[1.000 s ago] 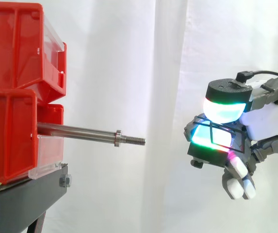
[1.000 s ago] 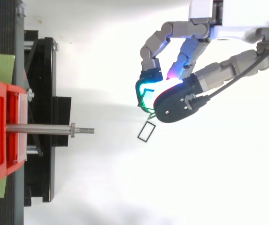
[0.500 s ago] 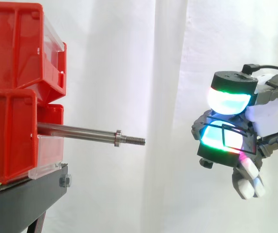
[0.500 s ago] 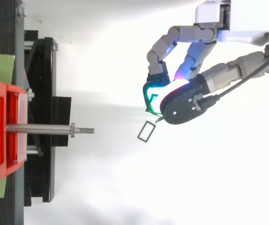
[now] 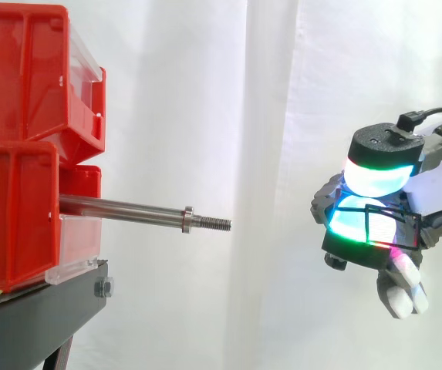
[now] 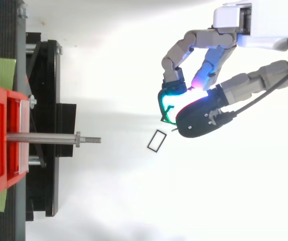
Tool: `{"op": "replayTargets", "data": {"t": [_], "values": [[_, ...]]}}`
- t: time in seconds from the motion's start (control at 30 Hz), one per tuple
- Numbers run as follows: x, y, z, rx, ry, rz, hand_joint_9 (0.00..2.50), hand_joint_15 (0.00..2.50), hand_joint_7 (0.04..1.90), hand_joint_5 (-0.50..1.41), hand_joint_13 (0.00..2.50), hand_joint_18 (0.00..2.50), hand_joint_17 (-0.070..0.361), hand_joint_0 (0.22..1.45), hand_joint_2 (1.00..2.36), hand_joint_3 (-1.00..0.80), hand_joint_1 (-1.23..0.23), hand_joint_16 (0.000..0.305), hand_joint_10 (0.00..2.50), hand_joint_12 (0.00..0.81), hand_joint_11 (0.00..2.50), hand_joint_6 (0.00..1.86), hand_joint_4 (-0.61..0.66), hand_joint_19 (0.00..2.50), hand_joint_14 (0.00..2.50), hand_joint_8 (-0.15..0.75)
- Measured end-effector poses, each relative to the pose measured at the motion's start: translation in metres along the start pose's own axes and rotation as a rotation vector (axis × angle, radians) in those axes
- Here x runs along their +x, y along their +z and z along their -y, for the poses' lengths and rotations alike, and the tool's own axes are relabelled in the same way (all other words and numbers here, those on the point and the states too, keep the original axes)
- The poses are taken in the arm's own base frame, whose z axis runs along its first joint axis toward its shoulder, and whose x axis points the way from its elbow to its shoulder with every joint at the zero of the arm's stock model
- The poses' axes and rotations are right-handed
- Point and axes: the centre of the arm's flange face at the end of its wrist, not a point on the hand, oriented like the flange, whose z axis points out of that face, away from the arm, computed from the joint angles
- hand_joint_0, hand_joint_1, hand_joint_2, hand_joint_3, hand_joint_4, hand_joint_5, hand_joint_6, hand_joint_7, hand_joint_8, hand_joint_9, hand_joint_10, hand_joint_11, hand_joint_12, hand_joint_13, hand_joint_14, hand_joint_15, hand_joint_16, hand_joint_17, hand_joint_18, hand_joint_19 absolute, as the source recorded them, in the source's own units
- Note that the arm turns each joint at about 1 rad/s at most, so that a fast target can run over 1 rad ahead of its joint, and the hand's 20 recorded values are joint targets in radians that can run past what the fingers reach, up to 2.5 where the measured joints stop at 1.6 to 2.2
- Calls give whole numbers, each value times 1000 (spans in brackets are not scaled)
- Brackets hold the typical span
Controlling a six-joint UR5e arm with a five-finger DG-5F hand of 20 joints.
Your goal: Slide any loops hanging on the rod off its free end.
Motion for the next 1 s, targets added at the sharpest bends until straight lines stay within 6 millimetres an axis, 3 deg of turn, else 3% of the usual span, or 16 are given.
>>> {"op": "replayTargets", "data": {"t": [1.0], "values": [[-1,-1,1,3,10,1,998,232,957,-194,907,872,89,618,1018,-269,-749,40,14,266,440,898,-33,436,9,255]]}}
